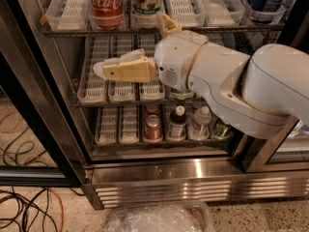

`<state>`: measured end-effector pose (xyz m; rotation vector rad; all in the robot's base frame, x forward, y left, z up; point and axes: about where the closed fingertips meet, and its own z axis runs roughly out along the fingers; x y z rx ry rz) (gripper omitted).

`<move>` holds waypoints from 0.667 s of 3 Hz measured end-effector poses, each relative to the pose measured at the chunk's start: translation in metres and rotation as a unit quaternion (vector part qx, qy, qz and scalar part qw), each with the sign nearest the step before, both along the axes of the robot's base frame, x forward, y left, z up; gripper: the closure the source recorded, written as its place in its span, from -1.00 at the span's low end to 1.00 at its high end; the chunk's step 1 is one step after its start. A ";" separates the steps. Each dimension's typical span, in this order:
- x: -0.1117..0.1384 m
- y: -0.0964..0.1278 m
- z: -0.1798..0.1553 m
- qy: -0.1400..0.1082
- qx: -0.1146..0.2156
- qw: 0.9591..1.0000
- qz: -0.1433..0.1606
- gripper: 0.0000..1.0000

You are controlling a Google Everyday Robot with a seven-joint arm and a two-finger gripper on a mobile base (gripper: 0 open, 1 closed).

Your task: Pick coke can from top shelf of fridge

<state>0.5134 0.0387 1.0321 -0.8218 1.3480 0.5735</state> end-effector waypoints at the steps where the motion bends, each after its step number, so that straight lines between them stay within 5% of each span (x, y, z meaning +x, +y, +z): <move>1: 0.018 0.016 -0.001 -0.015 0.004 1.000 0.006 -1.00; 2: 0.018 0.024 0.000 -0.021 0.002 1.000 0.013 -1.00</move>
Offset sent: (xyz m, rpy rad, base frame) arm 0.0303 0.0199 -0.0079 0.0254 -0.0569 0.0030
